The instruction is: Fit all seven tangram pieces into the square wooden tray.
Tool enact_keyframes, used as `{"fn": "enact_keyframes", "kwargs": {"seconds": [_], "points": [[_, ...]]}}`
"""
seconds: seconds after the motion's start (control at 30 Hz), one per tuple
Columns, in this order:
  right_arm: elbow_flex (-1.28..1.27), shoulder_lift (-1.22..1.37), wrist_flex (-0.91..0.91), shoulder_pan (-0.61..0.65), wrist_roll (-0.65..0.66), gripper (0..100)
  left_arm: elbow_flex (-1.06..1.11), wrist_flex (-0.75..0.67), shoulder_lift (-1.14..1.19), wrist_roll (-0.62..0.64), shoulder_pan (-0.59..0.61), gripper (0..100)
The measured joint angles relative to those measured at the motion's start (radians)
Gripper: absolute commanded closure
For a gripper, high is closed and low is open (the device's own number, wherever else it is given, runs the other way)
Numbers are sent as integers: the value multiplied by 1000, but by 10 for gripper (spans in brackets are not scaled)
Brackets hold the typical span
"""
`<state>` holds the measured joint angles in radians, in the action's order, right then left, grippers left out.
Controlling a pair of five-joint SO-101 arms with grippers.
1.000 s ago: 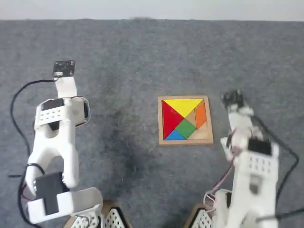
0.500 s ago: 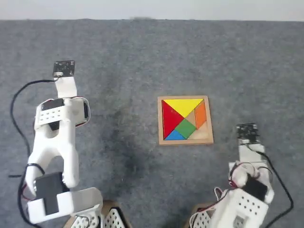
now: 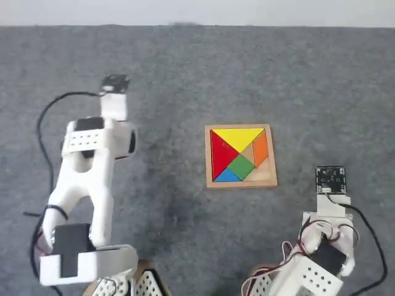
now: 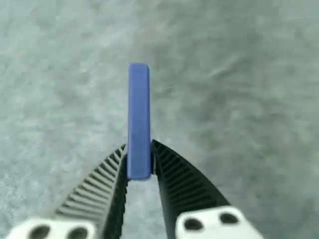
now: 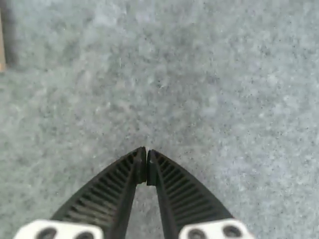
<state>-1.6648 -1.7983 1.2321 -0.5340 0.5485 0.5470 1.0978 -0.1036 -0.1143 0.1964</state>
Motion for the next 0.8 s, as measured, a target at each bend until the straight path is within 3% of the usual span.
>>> {"fn": "enact_keyframes", "kwargs": {"seconds": [0.13,0.37,0.63,0.8], "points": [[0,0,0,0,0,990,-109,109,0,-54,-132,989],[0,0,0,0,2,990,-272,250,44,-195,-476,989],[0,0,0,0,9,989,-431,252,256,-304,-712,989],[0,0,0,0,9,989,-448,176,324,-316,-824,989]]}}
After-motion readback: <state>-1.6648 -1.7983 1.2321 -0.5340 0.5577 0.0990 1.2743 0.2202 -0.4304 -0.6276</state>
